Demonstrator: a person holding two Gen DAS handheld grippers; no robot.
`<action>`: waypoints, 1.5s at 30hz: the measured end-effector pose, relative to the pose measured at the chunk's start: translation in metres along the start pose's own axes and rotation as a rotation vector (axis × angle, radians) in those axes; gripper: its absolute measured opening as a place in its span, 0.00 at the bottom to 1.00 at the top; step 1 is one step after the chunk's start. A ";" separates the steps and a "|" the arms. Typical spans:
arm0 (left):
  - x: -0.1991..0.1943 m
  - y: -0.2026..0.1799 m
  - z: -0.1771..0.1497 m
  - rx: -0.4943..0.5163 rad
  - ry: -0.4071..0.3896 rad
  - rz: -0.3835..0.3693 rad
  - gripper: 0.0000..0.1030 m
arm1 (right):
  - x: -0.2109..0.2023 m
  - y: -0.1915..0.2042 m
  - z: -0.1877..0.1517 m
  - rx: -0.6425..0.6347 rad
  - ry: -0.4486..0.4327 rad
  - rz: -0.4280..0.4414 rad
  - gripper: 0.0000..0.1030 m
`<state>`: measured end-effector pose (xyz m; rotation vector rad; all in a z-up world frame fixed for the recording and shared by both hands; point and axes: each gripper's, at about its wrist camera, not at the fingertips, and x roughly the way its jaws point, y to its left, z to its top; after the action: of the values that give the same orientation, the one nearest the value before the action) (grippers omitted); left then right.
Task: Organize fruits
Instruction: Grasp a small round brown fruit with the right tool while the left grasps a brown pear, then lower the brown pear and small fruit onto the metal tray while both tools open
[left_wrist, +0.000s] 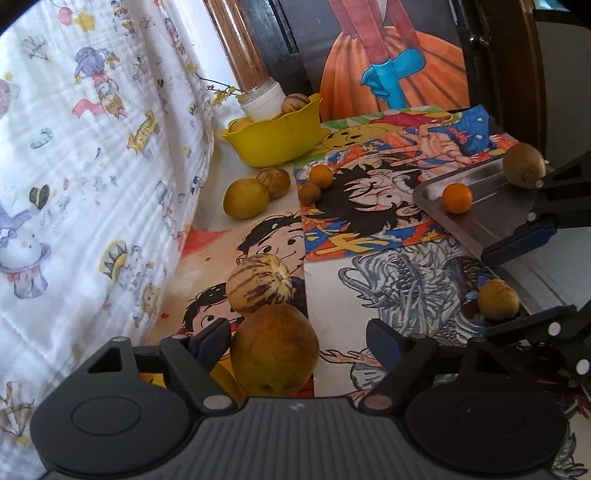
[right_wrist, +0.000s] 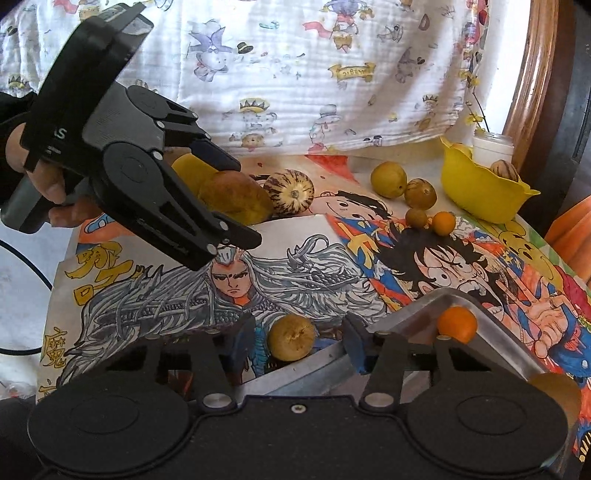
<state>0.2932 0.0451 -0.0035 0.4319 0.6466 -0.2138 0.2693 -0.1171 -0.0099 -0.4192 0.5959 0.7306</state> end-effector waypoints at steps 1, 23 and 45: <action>0.001 0.000 0.000 -0.001 0.006 0.008 0.80 | 0.000 0.000 0.000 -0.001 -0.001 0.000 0.49; 0.005 -0.002 0.011 0.062 0.060 0.080 0.61 | -0.006 0.007 -0.002 -0.044 0.008 0.024 0.37; 0.014 -0.016 0.012 0.144 0.114 0.137 0.56 | -0.002 0.007 -0.003 -0.031 0.010 0.026 0.28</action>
<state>0.3057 0.0249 -0.0089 0.6280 0.7131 -0.1067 0.2620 -0.1153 -0.0117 -0.4446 0.6009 0.7640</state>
